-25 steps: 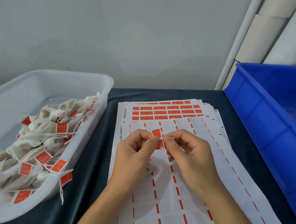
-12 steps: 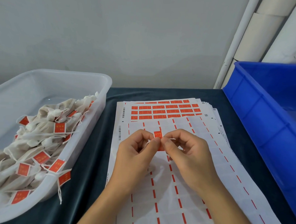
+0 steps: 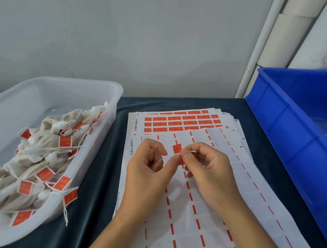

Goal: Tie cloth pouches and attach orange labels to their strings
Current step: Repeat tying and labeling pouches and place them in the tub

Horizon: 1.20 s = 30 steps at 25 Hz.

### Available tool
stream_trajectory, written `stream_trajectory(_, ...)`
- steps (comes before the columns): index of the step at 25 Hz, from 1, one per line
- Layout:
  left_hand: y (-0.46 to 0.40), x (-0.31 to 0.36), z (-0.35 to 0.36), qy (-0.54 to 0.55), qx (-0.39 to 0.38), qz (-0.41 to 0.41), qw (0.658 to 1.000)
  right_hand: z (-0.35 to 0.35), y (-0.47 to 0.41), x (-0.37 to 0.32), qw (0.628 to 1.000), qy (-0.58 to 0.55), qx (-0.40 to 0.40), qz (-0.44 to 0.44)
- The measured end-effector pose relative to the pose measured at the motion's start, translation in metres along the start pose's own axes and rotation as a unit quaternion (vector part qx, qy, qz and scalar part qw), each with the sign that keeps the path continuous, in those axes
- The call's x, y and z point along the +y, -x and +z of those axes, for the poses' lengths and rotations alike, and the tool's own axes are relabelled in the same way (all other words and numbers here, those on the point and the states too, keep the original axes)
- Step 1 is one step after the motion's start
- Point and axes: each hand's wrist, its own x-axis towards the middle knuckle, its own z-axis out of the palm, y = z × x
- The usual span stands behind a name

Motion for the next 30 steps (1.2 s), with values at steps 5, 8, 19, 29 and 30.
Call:
stream_trajectory(5, 0.002, -0.001, 0.001, -0.050, 0.003, 0.066, 0.997, -0.001, -0.001, 0.001, 1.000, -0.017, -0.008, 0.019)
stream_trajectory(8, 0.002, 0.000, 0.001, -0.067, 0.004, 0.076, 0.995, -0.002, -0.001, -0.002, 1.000, -0.005, 0.003, 0.013)
stream_trajectory(19, -0.004, -0.002, -0.003, -0.042, -0.055, -0.020, 0.997, -0.004, -0.001, -0.005, 0.998, 0.024, 0.047, -0.042)
stream_trajectory(29, -0.013, 0.001, -0.011, 0.082, -0.158, -0.151, 0.972, -0.006, -0.003, -0.004, 1.000, -0.013, 0.011, 0.004)
stream_trajectory(30, -0.013, 0.001, -0.011, 0.083, -0.158, -0.152, 0.972, -0.006, -0.003, -0.004, 1.000, -0.015, 0.011, 0.006)
